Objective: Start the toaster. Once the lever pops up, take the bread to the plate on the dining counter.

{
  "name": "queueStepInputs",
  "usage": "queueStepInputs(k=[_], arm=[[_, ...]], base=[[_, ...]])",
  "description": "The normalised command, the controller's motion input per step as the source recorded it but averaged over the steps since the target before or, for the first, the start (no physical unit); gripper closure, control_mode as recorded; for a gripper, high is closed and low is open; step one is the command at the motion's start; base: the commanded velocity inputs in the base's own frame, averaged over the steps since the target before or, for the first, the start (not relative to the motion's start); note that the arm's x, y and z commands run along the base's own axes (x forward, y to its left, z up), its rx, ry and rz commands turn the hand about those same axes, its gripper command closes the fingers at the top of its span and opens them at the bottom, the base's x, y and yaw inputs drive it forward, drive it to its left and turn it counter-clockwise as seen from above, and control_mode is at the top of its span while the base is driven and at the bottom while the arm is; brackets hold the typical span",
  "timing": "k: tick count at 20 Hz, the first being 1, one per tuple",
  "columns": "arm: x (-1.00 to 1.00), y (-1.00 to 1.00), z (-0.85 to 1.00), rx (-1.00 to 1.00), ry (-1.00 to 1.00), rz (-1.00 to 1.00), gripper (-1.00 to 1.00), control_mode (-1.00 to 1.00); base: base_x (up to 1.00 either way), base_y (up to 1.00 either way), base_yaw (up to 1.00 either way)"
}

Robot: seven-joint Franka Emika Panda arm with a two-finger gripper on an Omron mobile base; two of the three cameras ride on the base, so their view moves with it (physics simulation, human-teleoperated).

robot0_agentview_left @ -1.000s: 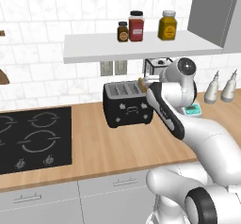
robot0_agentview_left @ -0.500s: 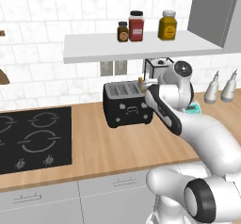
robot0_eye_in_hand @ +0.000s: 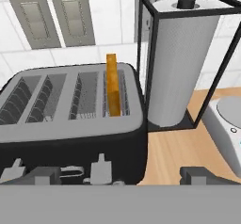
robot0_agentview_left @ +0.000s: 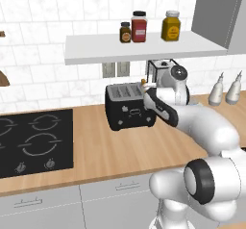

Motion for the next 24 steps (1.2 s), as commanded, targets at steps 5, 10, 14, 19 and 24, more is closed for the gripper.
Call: queueStepInputs(k=[5,10,14,19,24], arm=[[0.5,0.0,-0.23,0.0,0.0,0.0,-1.0,-1.0],[0.46,0.0,-0.2,0.0,0.0,0.0,-1.0,-1.0],[0.42,0.0,-0.18,0.0,0.0,0.0,-1.0,-1.0],[0.38,0.01,-0.16,0.0,0.0,0.0,-1.0,-1.0],[0.3,0.0,-0.13,0.0,0.0,0.0,-1.0,-1.0]], base=[[0.0,0.0,0.0],[0.0,0.0,0.0],[0.0,0.0,0.0],[0.0,0.0,0.0],[0.0,0.0,0.0]])
